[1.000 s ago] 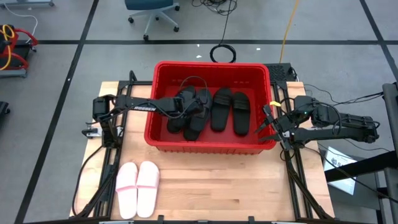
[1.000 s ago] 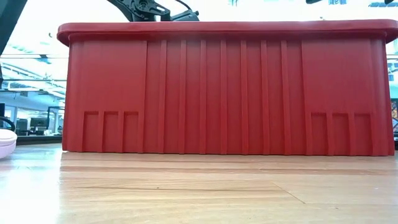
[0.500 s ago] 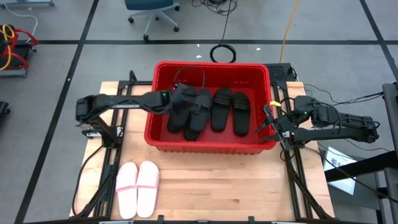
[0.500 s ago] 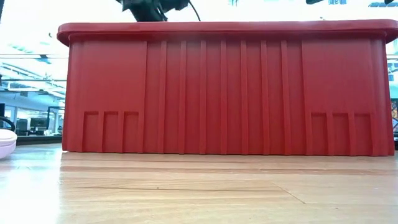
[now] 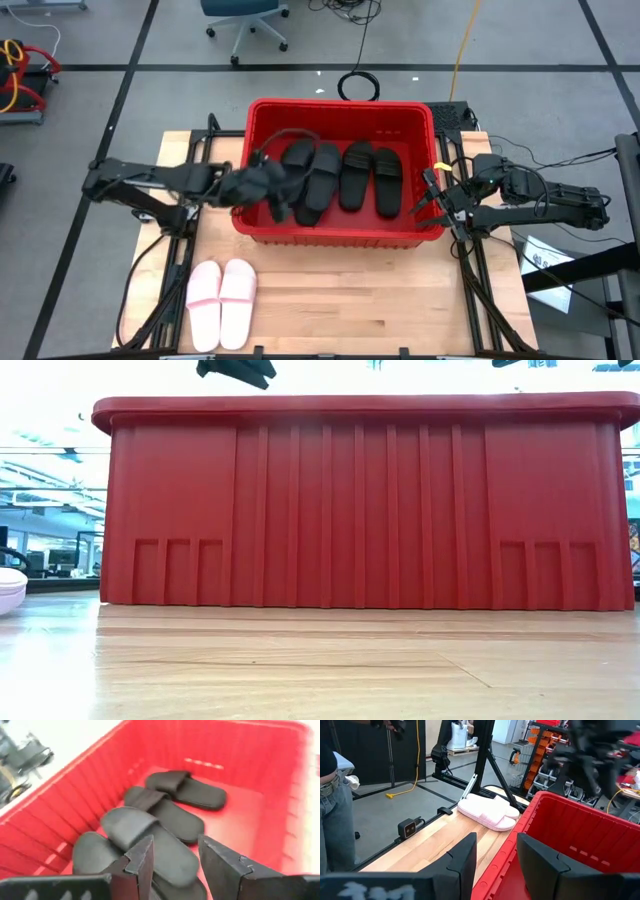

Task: Pick and place slides into bin
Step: Put the pink slide into the red bin

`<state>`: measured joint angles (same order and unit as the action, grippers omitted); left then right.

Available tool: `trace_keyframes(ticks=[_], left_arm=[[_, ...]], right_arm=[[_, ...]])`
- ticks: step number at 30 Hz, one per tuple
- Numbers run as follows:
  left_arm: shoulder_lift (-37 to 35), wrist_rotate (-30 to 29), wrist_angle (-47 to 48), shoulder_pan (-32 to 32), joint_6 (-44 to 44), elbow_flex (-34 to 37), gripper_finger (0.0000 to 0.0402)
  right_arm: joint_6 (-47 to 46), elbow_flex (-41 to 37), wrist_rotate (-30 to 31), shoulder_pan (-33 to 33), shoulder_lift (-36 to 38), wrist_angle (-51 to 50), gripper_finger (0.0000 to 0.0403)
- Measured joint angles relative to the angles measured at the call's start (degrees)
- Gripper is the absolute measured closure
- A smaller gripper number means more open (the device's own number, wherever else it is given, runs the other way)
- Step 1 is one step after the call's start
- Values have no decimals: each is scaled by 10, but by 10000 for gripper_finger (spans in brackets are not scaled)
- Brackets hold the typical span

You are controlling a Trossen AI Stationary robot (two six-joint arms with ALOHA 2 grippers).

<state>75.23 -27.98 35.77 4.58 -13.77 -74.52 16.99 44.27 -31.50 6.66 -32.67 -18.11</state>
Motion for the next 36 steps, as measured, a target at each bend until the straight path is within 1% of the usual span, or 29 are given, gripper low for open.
trace_keyframes(ticks=[4, 6, 14, 17, 21, 23, 26, 32, 36], left_arm=[[-23, -15, 60, 69, -6, 0, 249], [-28, -16, 86, 99, -28, 0, 249], [-39, 7, 236, 214, -214, 0, 249], [-39, 41, 289, 255, -285, 0, 249], [-39, 128, 343, 298, -394, 0, 249], [-39, 164, 362, 321, -440, 0, 250], [-39, 185, 375, 355, -479, 0, 250], [-39, 190, 389, 412, -548, 0, 250], [-39, 190, 392, 449, -609, 16, 250]], right_arm=[[0, 0, 0, 0, 0, -1, 273], [0, 0, 0, 0, 0, -2, 273], [0, 0, 0, 0, 0, -2, 273], [0, 0, 0, 0, 0, -2, 273], [0, 0, 0, 0, 0, -2, 273], [0, 0, 0, 0, 0, -2, 273], [0, 0, -1, 0, 0, -2, 273], [0, 0, -1, 0, 0, -2, 273], [0, 0, -1, 0, 0, -2, 273]])
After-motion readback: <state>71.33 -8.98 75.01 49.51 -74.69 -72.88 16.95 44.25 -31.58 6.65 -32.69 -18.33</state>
